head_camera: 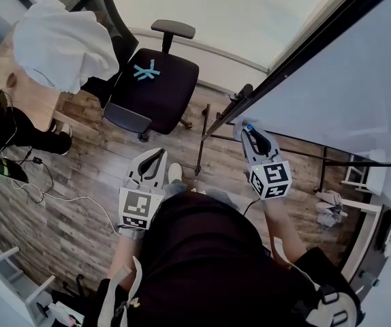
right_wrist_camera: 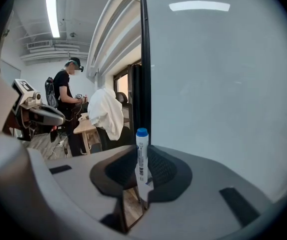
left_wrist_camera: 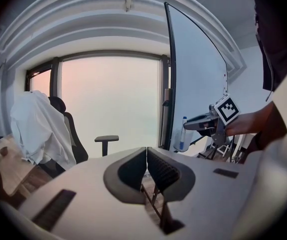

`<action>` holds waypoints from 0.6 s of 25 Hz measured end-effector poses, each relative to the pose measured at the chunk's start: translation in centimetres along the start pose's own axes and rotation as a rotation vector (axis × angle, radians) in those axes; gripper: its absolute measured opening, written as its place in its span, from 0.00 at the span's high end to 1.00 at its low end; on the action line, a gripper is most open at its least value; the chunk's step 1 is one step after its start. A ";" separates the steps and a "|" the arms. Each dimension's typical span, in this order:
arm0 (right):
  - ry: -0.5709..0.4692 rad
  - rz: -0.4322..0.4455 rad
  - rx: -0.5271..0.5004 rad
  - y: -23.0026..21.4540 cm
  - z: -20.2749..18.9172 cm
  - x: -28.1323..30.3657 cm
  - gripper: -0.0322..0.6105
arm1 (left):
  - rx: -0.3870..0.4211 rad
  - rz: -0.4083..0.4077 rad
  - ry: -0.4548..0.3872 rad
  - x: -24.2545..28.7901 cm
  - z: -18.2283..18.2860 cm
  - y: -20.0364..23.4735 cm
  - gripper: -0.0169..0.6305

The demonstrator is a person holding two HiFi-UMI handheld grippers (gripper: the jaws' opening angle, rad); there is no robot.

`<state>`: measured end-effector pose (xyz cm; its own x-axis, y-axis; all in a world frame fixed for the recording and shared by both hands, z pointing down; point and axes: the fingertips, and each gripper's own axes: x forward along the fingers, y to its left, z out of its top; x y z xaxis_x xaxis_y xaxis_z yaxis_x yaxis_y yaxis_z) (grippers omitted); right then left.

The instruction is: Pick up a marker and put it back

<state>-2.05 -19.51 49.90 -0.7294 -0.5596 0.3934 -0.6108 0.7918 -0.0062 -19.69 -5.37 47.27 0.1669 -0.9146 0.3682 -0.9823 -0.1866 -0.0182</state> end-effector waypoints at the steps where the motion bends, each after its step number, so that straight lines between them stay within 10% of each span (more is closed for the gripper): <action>1: 0.003 -0.001 -0.001 0.0 -0.1 0.1 0.83 | -0.001 0.002 0.001 -0.1 -0.1 0.0 0.96; 15: 0.038 -0.005 -0.014 0.3 -1.1 0.5 0.83 | -0.005 -0.008 0.001 0.2 -0.1 0.2 0.96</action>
<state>-2.27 -19.32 51.10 -0.7138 -0.5542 0.4283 -0.6098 0.7925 0.0092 -19.82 -5.53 47.48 0.1751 -0.9126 0.3695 -0.9812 -0.1925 -0.0104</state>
